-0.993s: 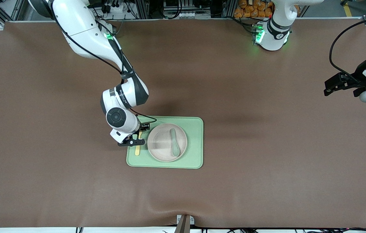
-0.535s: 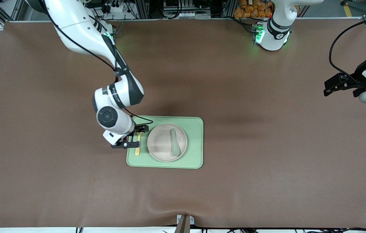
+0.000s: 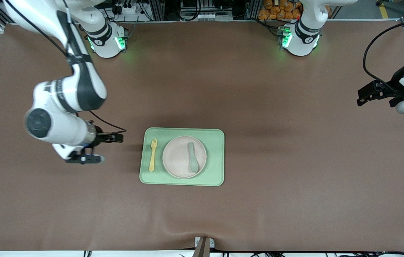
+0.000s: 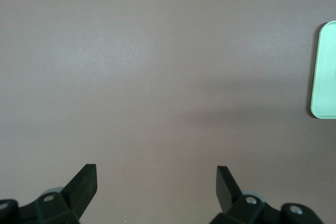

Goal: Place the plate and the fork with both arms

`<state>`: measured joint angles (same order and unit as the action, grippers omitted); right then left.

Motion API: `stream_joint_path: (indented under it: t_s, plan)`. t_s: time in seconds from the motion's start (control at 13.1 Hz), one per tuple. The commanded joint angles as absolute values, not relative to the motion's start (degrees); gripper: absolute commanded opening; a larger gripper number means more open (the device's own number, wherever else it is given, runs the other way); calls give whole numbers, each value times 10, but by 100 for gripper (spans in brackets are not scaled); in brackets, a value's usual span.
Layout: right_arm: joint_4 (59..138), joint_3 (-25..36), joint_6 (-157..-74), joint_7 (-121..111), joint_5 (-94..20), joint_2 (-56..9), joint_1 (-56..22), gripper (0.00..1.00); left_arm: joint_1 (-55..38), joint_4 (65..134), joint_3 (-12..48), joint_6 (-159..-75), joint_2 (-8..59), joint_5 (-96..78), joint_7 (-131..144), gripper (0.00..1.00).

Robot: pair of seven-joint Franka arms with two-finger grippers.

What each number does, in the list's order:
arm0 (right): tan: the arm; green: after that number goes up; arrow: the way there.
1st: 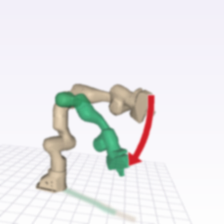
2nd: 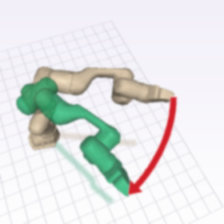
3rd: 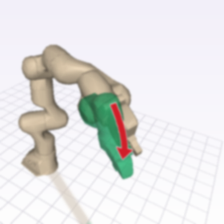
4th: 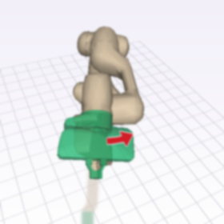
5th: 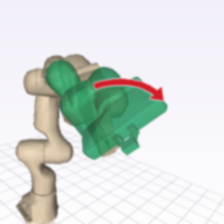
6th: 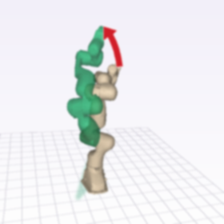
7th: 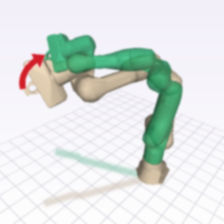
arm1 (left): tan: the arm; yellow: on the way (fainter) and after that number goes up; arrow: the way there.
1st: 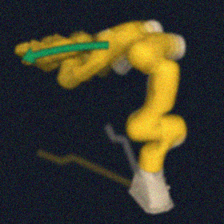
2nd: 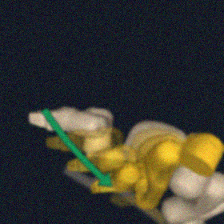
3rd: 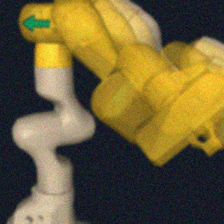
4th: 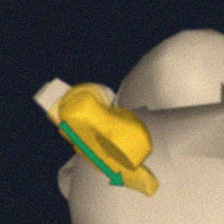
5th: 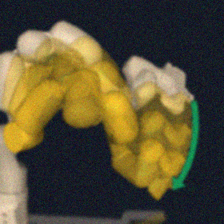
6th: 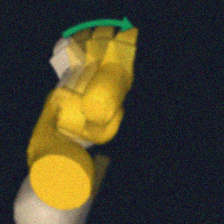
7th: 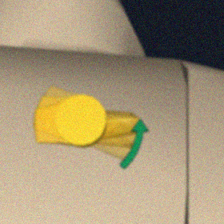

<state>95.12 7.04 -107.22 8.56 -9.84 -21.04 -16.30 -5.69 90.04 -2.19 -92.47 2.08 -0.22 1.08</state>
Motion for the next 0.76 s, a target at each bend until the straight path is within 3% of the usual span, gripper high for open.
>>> stream_joint_path:
  t_s: [0.0,0.38,0.69]
  plan:
    - [969,60,-1008,31,-98,-141,-97,100,-54,893,-19,-924,25,-11,13,100]
    - [965,60,-898,-50,-54,-35,2,100,-54,892,-19,-924,25,-11,16,100]
    - [931,60,-808,-33,-6,23,2,100,-54,892,-19,-924,25,-11,12,100]
